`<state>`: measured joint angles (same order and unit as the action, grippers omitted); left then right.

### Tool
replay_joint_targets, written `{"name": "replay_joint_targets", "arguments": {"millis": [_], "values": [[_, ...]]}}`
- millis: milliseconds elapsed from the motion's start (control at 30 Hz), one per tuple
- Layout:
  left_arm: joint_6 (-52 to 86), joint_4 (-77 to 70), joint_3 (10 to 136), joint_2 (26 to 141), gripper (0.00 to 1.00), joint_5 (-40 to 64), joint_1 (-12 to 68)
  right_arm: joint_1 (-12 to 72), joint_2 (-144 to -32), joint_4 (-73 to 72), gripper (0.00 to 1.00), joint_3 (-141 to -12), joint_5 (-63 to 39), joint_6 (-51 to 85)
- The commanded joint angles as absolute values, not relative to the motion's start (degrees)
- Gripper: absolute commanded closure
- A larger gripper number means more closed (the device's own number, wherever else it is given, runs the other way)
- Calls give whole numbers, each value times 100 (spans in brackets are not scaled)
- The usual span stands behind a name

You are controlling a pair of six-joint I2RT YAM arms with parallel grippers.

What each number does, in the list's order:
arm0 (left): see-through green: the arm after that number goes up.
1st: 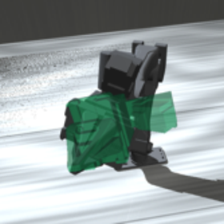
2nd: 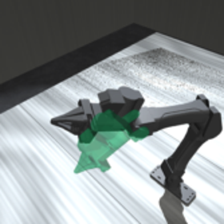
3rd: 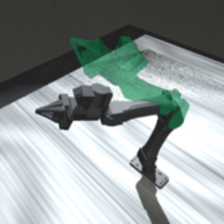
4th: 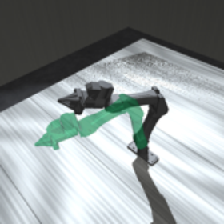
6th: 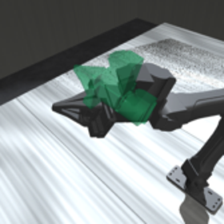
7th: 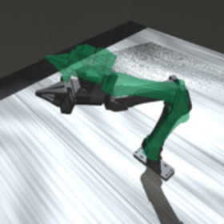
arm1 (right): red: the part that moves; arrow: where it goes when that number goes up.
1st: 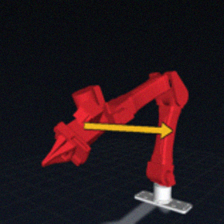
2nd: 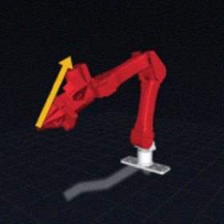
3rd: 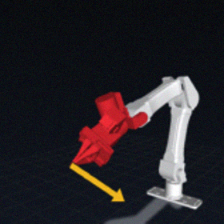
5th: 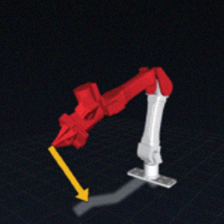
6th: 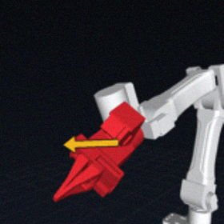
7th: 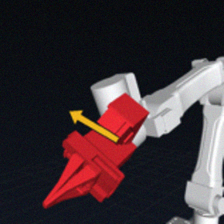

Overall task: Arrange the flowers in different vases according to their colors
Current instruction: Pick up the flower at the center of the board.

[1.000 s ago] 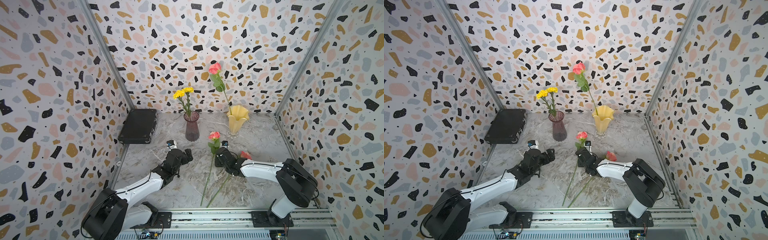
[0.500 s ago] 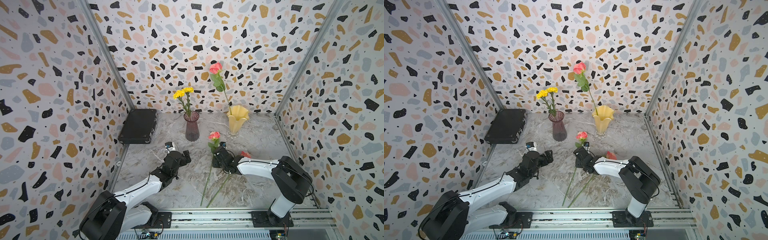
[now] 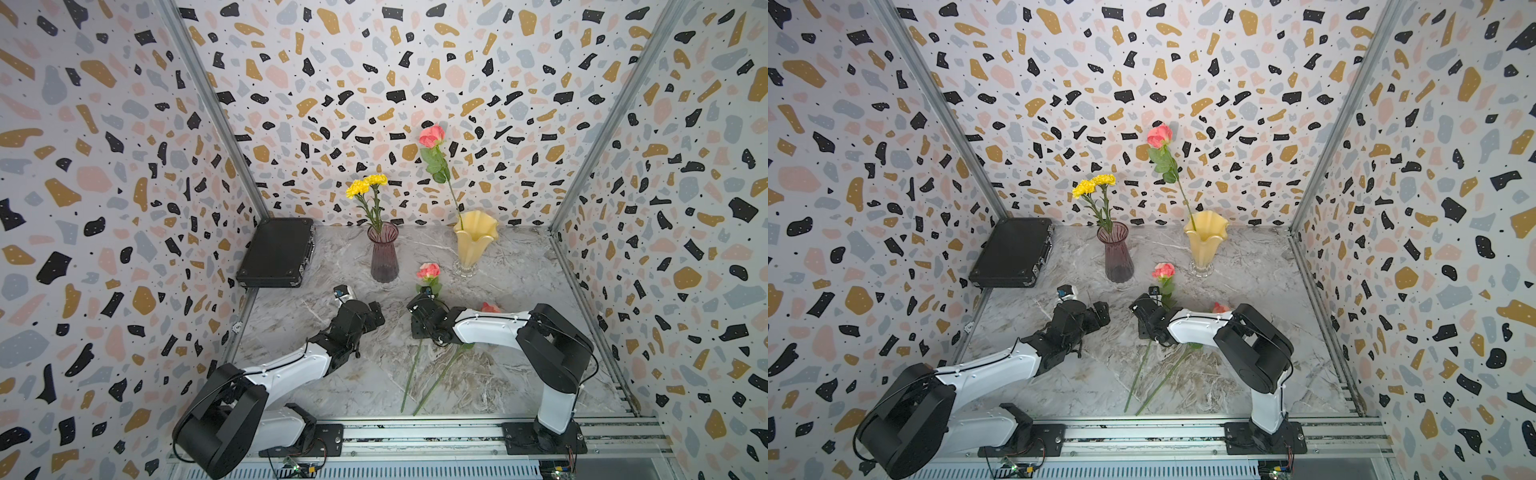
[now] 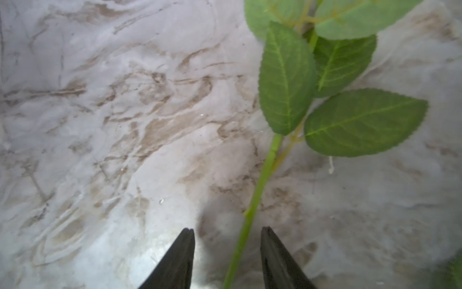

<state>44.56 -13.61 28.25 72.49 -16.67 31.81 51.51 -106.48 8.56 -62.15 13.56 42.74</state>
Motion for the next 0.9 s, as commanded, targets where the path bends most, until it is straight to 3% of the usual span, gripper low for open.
{"name": "replay_joint_targets", "arguments": {"millis": [0,100,167,500,633,767,867], "values": [[4254,-1204,3094,7160,1,-1976,3149,5164,-10635,1246,52,-6409,1433,4164],[4317,-1202,2999,7066,1,-2292,3149,5167,-10648,1407,53,-6484,1598,4140],[5149,-993,2931,7092,0,-2629,3146,5168,-10644,1439,54,-6486,1683,4172],[5206,-1540,2599,6994,0,-2571,3146,5163,-10909,1757,63,-6717,1772,4372],[5247,-1579,2717,7279,1,-2328,3146,5160,-10843,1817,71,-6680,1968,4423],[5206,-1495,2900,7528,1,-2052,3146,5167,-10746,1924,88,-6645,2251,4480],[5168,-1387,2887,7420,0,-2117,3141,5167,-10697,1914,96,-6577,2309,4543]]}}
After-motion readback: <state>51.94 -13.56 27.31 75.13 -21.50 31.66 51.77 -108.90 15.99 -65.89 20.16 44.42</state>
